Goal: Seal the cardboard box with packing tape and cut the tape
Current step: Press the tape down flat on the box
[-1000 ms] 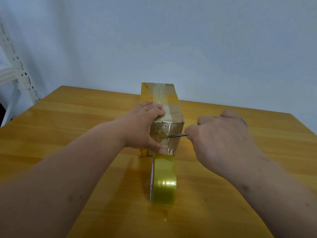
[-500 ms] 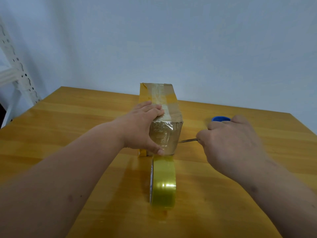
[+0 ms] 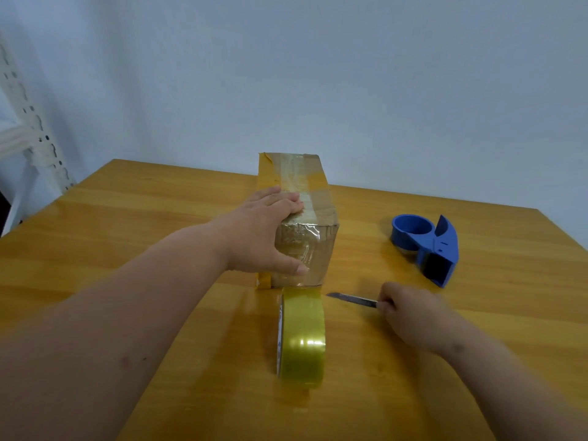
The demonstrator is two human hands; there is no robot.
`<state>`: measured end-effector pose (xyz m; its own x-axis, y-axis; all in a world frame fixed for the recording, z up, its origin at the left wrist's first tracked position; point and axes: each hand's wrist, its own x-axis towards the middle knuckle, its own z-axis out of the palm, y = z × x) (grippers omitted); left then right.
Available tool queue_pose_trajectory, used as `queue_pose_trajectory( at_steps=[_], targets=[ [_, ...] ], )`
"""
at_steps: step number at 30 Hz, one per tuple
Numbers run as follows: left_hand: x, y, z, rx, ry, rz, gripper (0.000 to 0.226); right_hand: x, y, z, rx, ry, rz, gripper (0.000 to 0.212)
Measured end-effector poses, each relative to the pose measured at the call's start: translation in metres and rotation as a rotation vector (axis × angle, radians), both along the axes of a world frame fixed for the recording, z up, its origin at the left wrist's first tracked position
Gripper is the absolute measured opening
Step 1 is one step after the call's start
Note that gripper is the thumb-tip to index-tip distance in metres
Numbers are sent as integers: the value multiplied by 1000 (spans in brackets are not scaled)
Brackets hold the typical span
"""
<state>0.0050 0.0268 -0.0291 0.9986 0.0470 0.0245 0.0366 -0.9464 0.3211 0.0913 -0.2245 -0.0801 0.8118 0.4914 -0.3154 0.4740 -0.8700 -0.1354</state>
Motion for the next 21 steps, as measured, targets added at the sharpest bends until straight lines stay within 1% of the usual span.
queue_pose_trajectory(
  at_steps=[2,5,7,9,10,11,12,14,15,16,18,21],
  targets=[
    [1,2,-2,-13,-25,3,91,-3,3,-10,-12,-43,27,20],
    [3,3,-4,-30,-70,-1,66,-5,6,-12,-75,-232,91,25],
    [4,3,-4,-50,-84,-4,56,-4,6,-12,-142,-327,143,28],
    [4,5,-4,-66,-91,-7,51,-3,7,-10,-150,-338,158,31],
    [4,5,-5,-70,-96,-9,49,-3,9,-9,-101,-341,149,33],
    [4,6,-6,-71,-102,-11,48,-3,12,-7,1,-353,126,34],
    [4,7,-6,-70,-110,-13,47,-3,15,-4,150,-362,93,36],
    [4,8,-7,-73,-125,-14,46,-2,25,6,513,-353,50,37],
    [4,7,-7,-76,-126,-15,46,-3,31,11,657,-342,55,38],
    [4,7,-6,-77,-128,-15,46,-4,38,17,756,-331,74,39],
    [3,7,-6,-78,-138,-3,48,-4,54,26,856,-307,136,48],
    [3,8,-7,-107,-181,28,50,-1,75,34,851,-264,234,61]
  ],
)
